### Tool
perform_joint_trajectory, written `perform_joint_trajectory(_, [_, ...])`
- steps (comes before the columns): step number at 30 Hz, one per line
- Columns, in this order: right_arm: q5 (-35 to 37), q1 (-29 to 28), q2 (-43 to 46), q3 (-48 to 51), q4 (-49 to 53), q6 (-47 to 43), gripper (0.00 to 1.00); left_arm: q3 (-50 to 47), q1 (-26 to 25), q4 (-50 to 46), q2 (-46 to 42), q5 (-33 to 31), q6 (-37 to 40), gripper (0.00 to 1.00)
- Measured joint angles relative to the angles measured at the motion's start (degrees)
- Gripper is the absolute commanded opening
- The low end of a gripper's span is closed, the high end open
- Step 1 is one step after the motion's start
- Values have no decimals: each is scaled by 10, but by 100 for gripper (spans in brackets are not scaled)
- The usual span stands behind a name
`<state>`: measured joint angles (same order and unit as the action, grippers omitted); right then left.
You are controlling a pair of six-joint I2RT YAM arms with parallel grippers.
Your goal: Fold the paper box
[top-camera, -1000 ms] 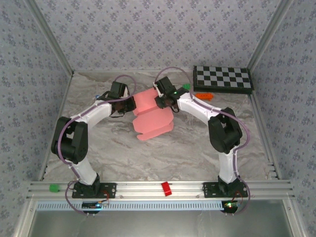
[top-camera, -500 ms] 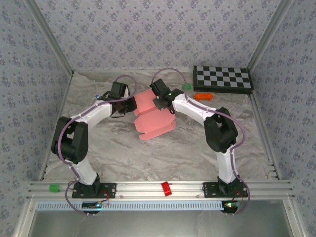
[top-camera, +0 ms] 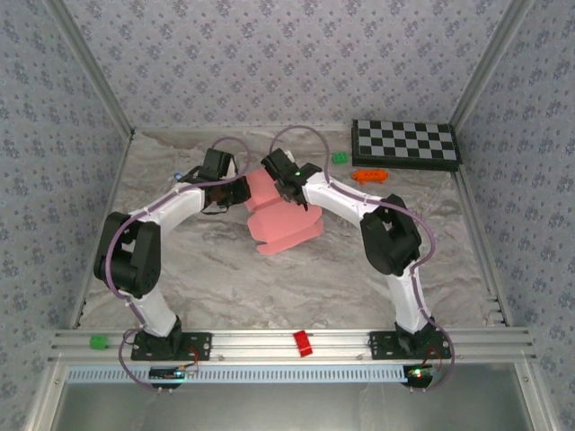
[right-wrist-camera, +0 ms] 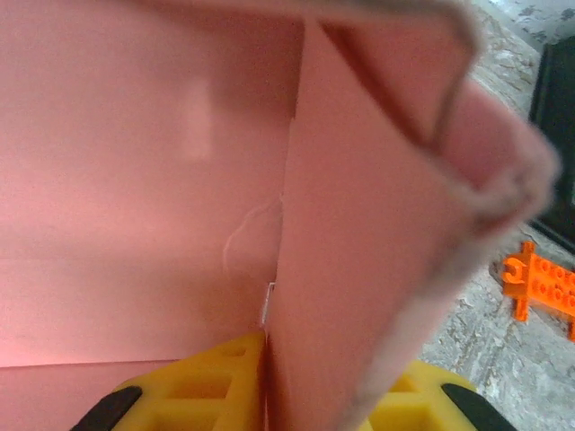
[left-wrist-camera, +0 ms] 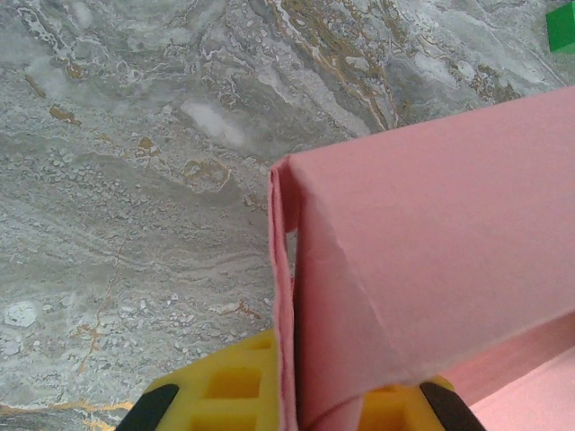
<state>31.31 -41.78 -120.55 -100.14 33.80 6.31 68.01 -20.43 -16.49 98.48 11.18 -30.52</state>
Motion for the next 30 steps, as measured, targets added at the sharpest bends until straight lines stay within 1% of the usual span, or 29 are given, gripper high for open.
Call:
perform_joint_trajectory(14, [75, -17, -35, -47, 49, 51, 16, 7, -3, -2, 6, 0, -2, 0])
perform_joint_trajectory(20, [86, -20, -41, -57, 63, 72, 13, 8, -3, -1, 8, 0, -2, 0])
perform_joint_trajectory(30, [90, -20, -45, -64, 69, 81, 12, 9, -3, 0, 8, 0, -2, 0])
